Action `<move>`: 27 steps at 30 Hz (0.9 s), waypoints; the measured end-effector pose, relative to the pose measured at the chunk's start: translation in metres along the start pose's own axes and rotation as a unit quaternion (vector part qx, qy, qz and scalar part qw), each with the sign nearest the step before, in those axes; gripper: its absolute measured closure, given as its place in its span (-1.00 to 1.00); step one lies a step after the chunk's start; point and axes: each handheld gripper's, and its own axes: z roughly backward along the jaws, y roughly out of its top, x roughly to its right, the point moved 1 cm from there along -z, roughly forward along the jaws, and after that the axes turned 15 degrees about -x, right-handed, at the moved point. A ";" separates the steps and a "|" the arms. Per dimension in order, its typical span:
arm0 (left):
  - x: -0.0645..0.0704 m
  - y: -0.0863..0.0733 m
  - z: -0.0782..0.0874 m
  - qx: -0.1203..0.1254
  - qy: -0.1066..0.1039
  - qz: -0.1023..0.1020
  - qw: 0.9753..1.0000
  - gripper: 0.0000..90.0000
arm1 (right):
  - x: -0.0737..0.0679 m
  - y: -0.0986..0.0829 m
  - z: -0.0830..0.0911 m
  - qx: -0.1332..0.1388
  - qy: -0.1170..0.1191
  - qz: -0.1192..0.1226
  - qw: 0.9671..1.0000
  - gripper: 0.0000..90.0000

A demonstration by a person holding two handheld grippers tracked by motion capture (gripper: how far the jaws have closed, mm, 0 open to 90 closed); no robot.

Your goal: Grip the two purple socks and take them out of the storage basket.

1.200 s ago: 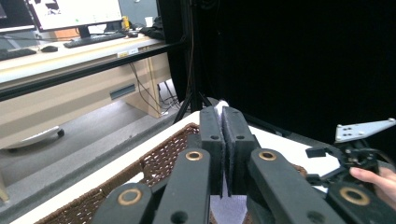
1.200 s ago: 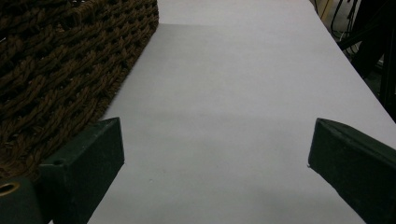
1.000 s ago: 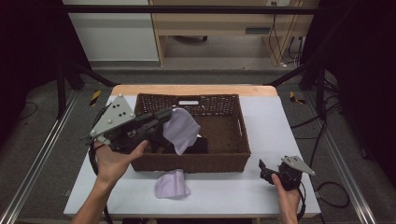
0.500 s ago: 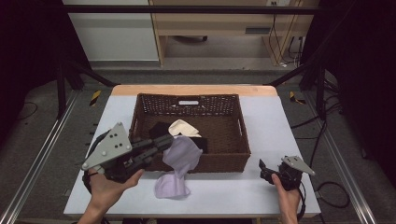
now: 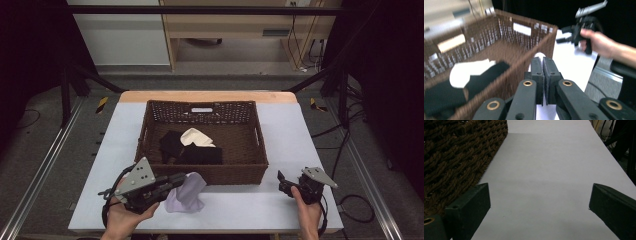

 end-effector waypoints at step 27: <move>-0.045 -0.089 -0.047 -0.080 0.079 0.102 0.988 0.17 | -0.001 0.000 0.000 0.002 -0.003 0.001 1.000 -0.91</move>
